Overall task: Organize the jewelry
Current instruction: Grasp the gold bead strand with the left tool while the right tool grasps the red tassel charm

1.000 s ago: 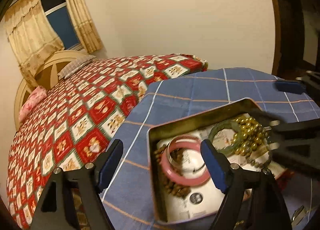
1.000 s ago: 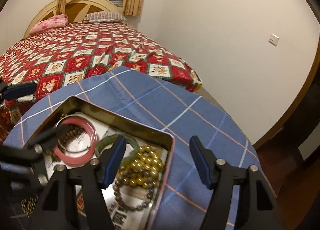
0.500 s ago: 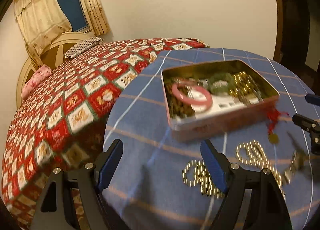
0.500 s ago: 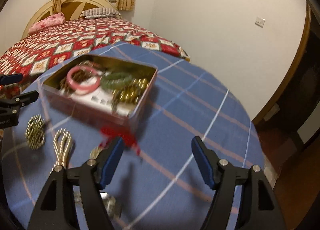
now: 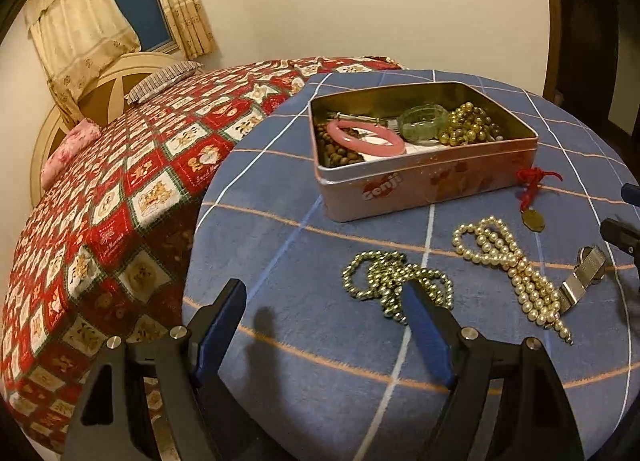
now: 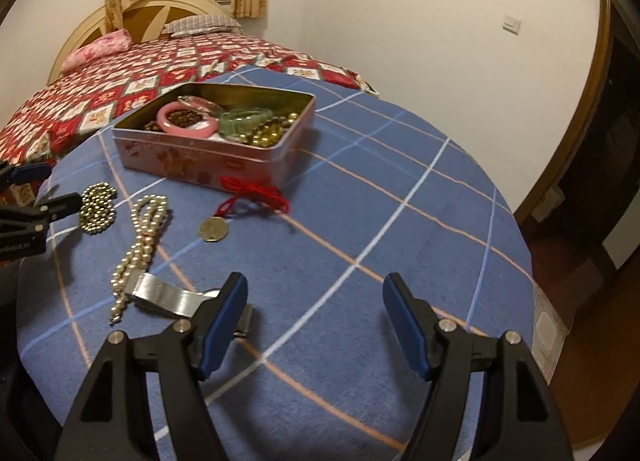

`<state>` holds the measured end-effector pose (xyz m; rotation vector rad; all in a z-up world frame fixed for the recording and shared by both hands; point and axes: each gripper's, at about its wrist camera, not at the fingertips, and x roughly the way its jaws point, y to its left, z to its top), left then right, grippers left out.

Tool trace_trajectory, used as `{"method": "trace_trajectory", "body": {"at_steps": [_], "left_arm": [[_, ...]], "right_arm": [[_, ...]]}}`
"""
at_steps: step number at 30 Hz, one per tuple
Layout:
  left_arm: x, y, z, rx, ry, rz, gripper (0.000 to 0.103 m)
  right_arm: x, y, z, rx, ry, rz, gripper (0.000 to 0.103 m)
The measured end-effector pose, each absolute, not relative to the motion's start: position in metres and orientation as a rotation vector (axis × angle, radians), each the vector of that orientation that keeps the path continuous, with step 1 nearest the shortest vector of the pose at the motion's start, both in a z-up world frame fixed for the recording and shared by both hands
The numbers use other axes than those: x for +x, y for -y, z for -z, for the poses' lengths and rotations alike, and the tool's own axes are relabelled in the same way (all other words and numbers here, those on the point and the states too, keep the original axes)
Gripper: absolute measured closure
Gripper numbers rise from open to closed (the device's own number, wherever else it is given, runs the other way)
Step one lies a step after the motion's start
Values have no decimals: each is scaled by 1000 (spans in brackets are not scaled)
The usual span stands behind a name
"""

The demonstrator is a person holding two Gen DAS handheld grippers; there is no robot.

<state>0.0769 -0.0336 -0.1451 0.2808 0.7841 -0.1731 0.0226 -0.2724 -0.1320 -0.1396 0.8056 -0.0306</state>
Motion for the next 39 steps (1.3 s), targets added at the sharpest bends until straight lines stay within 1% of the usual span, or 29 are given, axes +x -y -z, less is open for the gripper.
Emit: {"method": "trace_trajectory", "body": {"at_steps": [8,14,27,28,29,30,31,33,35,36,37,38,39], "left_arm": [[74,36,133,249,-749,193,23],[85,44,151,276,-817,201,23],[99,51,159,255,-819,238,23],[99,51,159,252,-818,243,24],[99,51,159,250,-817,253,28],[98,52,160,247,-817,266,37],[98,54,160,243,-816,279,41],[96,58,160,255,-811,287,44],[97,59,160,245,-811,311,52],[96,59,160,233,-812,333,60],[96,60,160,228,-814,347,67],[96,61,159,230,-815,361,72],[94,63,159,235,-814,373,82]], "right_arm": [[36,265,129,-135,-800,9,30],[42,263,131,-123,-807,1,30],[85,252,133,-57,-870,-56,30],[89,251,134,-56,-878,-59,30],[91,250,136,-54,-885,-62,30],[93,250,137,-52,-889,-63,30],[96,250,138,-48,-896,-61,30],[101,251,141,-37,-916,-66,30],[105,252,141,-33,-923,-67,31],[106,252,142,-36,-924,-67,31],[107,253,142,-36,-928,-68,33],[108,254,144,-25,-942,-81,37],[109,254,146,-16,-955,-94,51]]}}
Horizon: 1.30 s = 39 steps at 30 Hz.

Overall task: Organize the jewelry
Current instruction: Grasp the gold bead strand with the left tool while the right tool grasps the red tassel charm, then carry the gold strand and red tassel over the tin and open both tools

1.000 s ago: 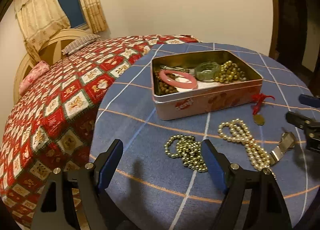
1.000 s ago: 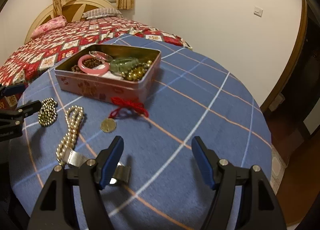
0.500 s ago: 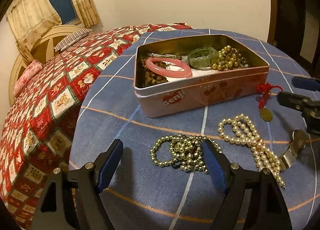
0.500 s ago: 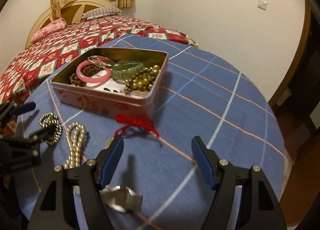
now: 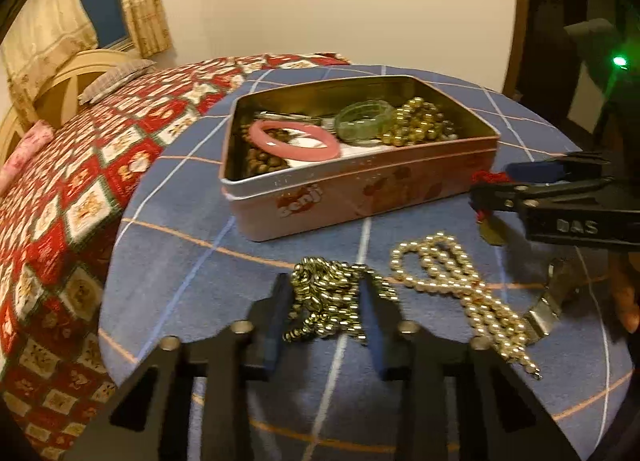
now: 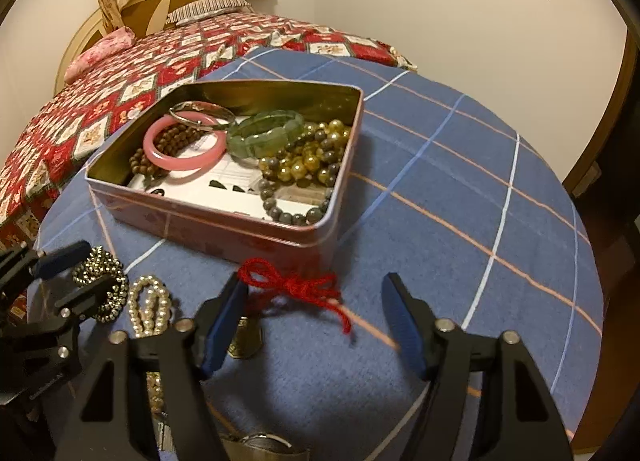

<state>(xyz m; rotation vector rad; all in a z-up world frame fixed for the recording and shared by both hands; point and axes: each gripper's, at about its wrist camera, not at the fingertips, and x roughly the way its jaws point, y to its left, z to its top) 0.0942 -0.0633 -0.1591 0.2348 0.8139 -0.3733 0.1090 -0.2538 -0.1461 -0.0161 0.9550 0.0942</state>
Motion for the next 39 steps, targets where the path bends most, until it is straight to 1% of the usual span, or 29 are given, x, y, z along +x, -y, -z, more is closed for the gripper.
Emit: {"method": "trace_trajectory", "body": {"at_steps": [1,2,3,4,11,19,28,39], "left_arm": [[93,65,159,241,-810,380,84],[92,66,159,248,-803,380,84],[91,65,159,247,-800,383,85],[91,64,159,242,-802,384,88],[85,51,153,198,-792,394,90],[75,36,135,163,-751,389,91],[72,35,107,166,-685,384,91],[88,39,70,188,-614,370,91]], "right_arm": [[109,253,146,-20,-950,-90,58],[108,254,146,-20,-951,-91,62],[107,254,146,-18,-950,-96,74],[105,255,145,-13,-953,-99,92],[88,257,137,-14,-910,-102,96],[68,257,110,-14,-821,-115,98],[67,253,79,-36,-753,-120,98],[85,242,47,-81,-693,-144,98]]}}
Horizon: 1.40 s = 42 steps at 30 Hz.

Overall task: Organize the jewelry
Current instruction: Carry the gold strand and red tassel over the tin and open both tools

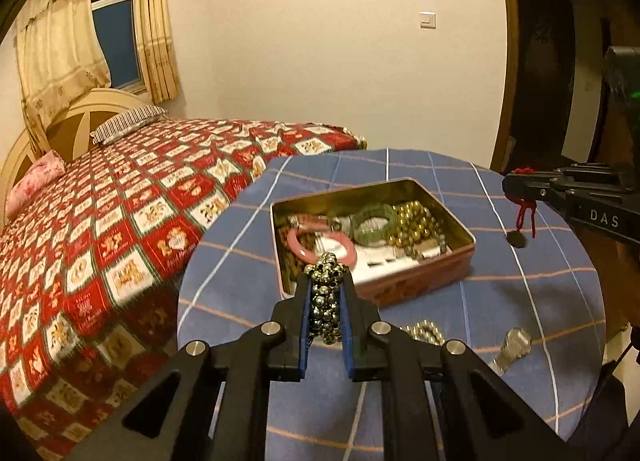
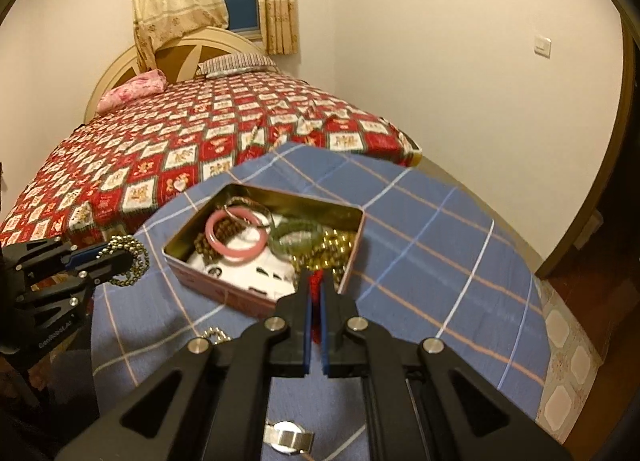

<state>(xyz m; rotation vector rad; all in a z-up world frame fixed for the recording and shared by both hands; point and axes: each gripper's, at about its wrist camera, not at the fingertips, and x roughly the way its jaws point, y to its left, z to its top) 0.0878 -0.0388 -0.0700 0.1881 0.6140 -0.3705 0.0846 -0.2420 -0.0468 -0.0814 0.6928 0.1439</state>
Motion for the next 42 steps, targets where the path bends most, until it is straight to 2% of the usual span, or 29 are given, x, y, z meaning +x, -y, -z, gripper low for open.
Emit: {"method": "trace_trajectory", "body": {"at_steps": [27,42], "left_arm": [[154,70,58,292,-582,288,91],[189,88,82,332,-639,269,91]], "right_arm": [[131,230,33,-148,-623,-130,98],[167,235,59,-131,-694,-97,98]]}}
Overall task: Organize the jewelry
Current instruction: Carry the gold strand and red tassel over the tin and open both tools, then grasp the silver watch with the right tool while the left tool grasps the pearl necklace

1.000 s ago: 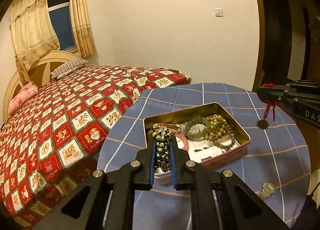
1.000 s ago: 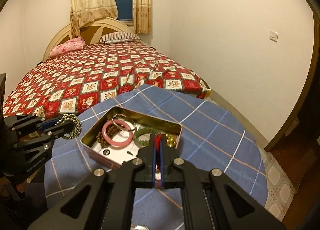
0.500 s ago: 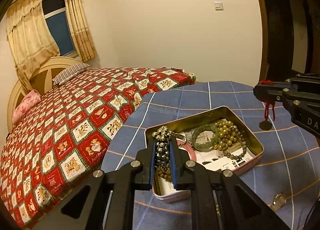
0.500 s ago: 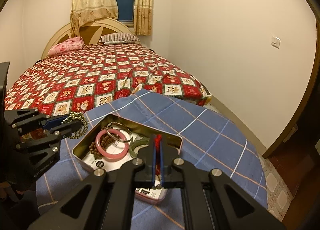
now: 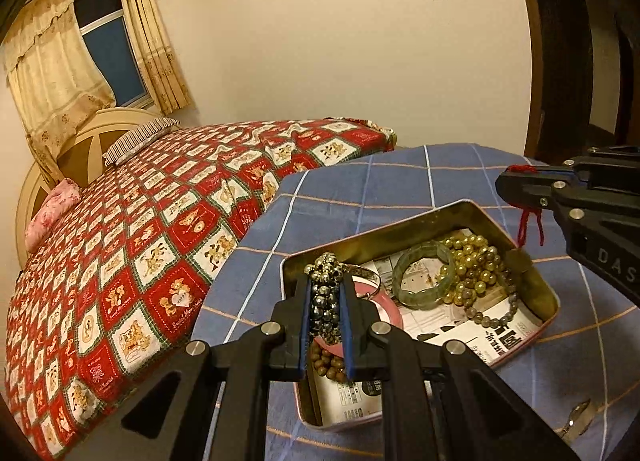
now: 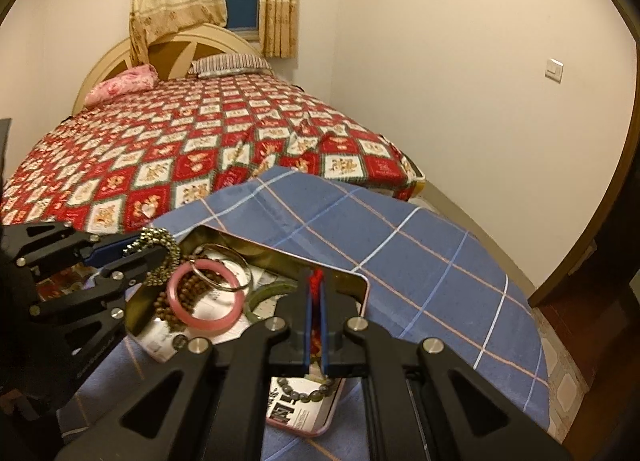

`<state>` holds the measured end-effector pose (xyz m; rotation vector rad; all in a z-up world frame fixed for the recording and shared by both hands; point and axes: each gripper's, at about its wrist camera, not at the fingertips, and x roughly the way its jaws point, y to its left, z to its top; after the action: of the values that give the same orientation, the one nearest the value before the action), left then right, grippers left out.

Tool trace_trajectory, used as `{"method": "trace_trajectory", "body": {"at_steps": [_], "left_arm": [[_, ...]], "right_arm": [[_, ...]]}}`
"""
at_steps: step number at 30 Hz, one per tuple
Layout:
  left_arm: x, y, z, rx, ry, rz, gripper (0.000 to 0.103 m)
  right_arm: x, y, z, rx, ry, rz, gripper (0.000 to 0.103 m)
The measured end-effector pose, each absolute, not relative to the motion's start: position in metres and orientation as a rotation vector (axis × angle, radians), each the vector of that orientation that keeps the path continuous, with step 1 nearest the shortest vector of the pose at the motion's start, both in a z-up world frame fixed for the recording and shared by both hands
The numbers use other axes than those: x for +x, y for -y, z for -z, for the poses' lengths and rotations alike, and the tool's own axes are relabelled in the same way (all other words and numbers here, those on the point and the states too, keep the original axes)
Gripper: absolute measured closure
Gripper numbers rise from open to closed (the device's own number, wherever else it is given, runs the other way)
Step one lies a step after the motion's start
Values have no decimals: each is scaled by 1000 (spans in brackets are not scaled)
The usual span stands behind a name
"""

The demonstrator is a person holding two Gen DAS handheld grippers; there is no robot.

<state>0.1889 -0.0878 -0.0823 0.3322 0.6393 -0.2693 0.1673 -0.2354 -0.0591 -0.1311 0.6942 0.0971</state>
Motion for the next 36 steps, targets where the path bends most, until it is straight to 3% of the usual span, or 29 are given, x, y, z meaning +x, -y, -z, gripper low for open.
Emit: {"method": "trace_trajectory", "body": {"at_steps": [14,15,16,17,18,19,25,28,36], "left_arm": [[201,91,107,360,-669,248,89],[201,91,108,366,-670,242,83],[201,89,108,365,-670,227,59],[200,86,107,354,-667,209,43],[198,84,105,342,-659,200,20],[195,80,102,324,-640,192,18],[174,68,103,320,-662,168,18],[157,56,109,291,-684,143,18],[104,43,132,271,-748,160,18]], "right_arm": [[181,241,84,-111,-758,-124,96],[181,241,84,-122,-756,-121,94],[179,241,85,-131,-759,-113,85],[178,242,86,-127,-763,-109,77],[176,245,86,-117,-762,-110,58],[171,248,86,-110,-753,-100,50],[142,263,87,-95,-769,-64,49],[119,270,89,-76,-776,-61,41],[53,273,105,-120,-807,-126,36]]}}
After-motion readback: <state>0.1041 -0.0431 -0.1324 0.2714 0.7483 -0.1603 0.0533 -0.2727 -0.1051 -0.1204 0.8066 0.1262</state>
